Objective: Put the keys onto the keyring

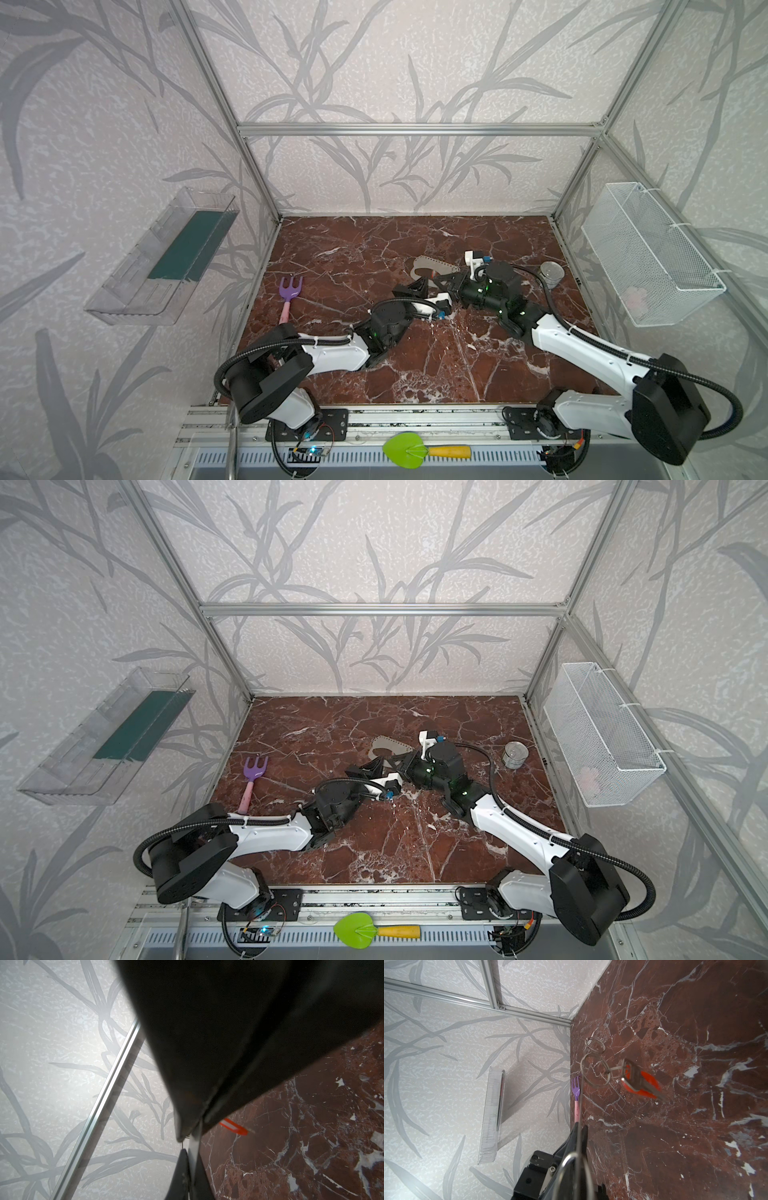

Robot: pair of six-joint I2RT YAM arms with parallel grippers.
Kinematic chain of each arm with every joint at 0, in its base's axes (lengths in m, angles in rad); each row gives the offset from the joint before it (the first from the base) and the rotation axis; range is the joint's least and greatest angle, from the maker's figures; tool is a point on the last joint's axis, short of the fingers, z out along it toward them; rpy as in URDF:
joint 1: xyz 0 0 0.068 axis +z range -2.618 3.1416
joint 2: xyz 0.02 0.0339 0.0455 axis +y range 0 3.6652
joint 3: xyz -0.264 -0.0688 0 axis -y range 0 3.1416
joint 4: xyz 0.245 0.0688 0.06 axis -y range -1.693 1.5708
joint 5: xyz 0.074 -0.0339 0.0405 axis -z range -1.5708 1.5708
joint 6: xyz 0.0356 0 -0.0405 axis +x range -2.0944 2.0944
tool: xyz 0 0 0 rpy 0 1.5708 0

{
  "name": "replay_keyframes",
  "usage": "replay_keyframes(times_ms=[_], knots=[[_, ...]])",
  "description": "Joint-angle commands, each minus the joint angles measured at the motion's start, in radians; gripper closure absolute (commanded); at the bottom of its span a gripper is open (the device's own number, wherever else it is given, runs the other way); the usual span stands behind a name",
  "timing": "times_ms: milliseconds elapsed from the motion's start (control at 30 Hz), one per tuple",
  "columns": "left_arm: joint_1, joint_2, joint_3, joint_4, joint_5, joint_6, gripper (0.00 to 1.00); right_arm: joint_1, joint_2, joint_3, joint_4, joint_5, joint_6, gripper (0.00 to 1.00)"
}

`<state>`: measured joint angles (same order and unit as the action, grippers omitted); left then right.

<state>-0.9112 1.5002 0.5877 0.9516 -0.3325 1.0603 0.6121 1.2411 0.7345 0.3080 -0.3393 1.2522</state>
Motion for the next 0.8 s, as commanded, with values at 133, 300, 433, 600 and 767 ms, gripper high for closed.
replay_keyframes(times_ms=[133, 300, 433, 600, 767], knots=[[0.001, -0.105, 0.143, -0.477, -0.059, -0.150, 1.00, -0.014, -0.022, 0.034, 0.027, -0.051, -0.130, 0.95], [0.012, -0.152, 0.248, -0.769, -0.063, -0.238, 1.00, -0.027, -0.026, 0.062, -0.027, -0.096, -0.210, 0.62], [0.022, -0.161, 0.331, -0.942, -0.073, -0.288, 1.00, -0.047, -0.073, 0.056, -0.085, -0.087, -0.258, 0.57], [0.043, -0.139, 0.440, -1.148, -0.064, -0.367, 1.00, -0.104, -0.150, 0.041, -0.148, -0.087, -0.297, 0.56], [0.075, -0.098, 0.541, -1.315, -0.020, -0.460, 1.00, -0.188, -0.228, 0.012, -0.176, -0.116, -0.297, 0.55]])
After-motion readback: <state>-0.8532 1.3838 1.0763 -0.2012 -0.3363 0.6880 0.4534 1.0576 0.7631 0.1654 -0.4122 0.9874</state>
